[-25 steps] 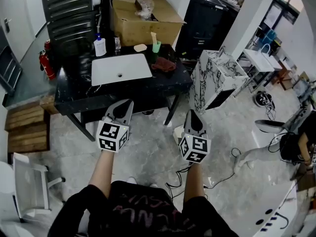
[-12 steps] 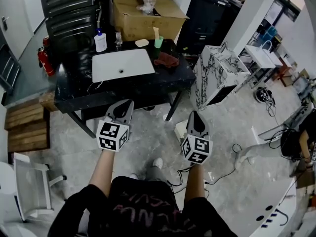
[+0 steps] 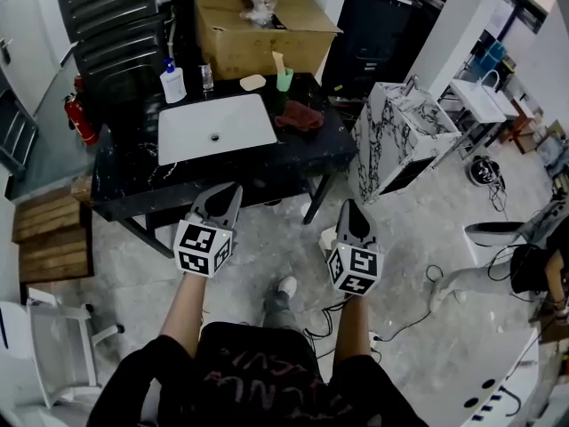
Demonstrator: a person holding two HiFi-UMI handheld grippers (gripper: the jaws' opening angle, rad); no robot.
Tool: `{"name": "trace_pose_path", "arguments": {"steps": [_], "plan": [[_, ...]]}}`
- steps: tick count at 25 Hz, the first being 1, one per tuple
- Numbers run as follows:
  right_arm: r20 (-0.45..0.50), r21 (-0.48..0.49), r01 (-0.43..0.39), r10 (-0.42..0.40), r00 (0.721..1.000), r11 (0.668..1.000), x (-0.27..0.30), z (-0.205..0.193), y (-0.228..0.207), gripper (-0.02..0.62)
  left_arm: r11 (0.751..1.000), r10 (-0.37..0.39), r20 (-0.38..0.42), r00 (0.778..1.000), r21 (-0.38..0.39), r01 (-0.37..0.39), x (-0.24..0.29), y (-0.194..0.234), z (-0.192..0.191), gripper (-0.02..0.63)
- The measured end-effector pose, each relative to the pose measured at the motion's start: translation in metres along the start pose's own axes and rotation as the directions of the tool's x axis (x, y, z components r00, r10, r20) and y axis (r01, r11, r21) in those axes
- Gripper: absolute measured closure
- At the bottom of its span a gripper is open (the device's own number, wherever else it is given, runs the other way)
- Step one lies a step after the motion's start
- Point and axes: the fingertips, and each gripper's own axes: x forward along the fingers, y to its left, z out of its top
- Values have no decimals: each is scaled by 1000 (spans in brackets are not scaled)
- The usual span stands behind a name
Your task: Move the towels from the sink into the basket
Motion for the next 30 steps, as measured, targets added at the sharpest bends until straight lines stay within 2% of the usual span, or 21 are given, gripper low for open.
{"name": "trace_pose_path", "arguments": {"steps": [8,15,23,30], "plan": [[-21,11,-24,24,999,1000,94,-13,-51,580,1000,6,-41,999,-3,-6,104,15,-8,589],[-45,41,-54,55,997,998,170,-18,-105,580,1000,13,-93,996,-2,-13,192,11,-4,589],[-46,74,-94,97,994,993,215,-14,-140,580,999,43,-111,993,9,-42,243,6,7,589],[-53,76,-95,99,994,993,233,-18,-153,580,1000,24,-118,993,15,-22,275,0,8,589]]}}
